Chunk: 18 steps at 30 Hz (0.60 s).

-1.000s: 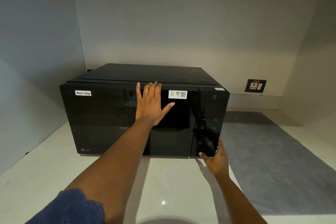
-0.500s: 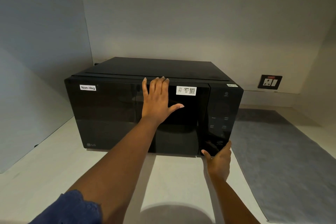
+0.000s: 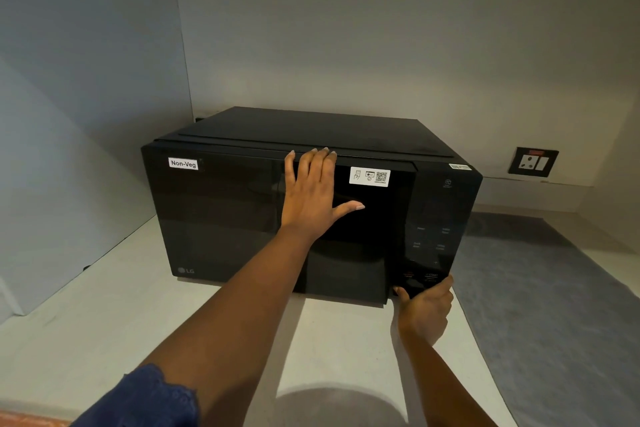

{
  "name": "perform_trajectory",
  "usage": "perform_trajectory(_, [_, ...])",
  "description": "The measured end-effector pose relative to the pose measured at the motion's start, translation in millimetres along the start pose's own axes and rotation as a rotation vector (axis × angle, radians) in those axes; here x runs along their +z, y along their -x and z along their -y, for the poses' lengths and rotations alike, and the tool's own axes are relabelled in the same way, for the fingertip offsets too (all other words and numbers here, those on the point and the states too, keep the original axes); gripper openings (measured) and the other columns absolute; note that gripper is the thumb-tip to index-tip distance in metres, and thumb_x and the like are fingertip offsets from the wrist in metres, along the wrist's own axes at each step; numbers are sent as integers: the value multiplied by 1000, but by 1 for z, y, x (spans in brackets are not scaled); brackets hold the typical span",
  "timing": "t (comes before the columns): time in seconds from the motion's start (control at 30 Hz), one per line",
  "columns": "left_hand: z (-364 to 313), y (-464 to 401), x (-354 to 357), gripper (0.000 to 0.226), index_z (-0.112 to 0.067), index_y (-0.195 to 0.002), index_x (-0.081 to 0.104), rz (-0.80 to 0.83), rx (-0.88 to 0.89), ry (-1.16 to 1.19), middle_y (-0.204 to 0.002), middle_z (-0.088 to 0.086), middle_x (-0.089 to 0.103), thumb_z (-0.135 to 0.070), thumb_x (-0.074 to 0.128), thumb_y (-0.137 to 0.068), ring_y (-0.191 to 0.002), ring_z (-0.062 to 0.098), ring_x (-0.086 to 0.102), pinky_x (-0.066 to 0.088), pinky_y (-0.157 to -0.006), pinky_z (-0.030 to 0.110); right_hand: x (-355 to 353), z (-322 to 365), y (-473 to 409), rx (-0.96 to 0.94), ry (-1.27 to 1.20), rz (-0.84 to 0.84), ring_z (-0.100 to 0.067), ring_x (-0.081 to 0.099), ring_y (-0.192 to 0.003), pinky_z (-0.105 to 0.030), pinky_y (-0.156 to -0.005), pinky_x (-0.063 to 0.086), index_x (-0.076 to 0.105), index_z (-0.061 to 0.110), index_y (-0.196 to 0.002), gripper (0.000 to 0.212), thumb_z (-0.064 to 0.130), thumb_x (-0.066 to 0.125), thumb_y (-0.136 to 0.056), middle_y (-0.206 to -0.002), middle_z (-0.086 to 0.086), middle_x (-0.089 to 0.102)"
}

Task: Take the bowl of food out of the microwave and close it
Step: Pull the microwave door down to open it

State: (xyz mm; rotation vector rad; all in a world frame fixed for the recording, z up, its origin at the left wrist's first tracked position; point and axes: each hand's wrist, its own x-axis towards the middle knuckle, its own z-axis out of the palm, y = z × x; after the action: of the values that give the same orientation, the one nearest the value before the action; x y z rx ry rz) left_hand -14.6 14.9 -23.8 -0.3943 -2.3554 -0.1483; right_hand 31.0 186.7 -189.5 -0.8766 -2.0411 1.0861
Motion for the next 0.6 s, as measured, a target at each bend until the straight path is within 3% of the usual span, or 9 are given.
perform_trajectory(0.17, [0,1,-4,99,-7,-146,27,51,11,22,-152,9,33,-75,40,-75,-144,25,24,2,-120,49,2,-4,-2,-12,14,11,-44,50,-119,-54,-97,45,24,7,-139,89,23,78,-70,-132,-25,48])
perform_trajectory(0.4, [3,7,-8,99,-7,-145,32,26,28,22,-149,9,39,-75,41,-74,-142,26,30,8,-120,48,-5,-20,4,-109,74,84,-43,37,-133,-54,-105,37,8,13,-146,97,32,72,-76,-149,-19,33])
perform_trajectory(0.53, [4,9,-10,94,-9,-145,31,18,34,39,-149,8,38,-72,45,-77,-142,24,29,8,-120,47,-20,2,0,-250,-52,-126,-44,38,-130,-53,-104,38,21,6,-143,73,22,61,-84,-143,-26,37])
perform_trajectory(0.6, [6,9,-10,90,-11,-145,31,11,46,37,-149,7,39,-70,46,-78,-142,23,30,9,-120,45,-30,29,-7,-392,-207,-254,-39,43,-126,-46,-101,39,35,6,-138,57,19,52,-85,-137,-26,44])
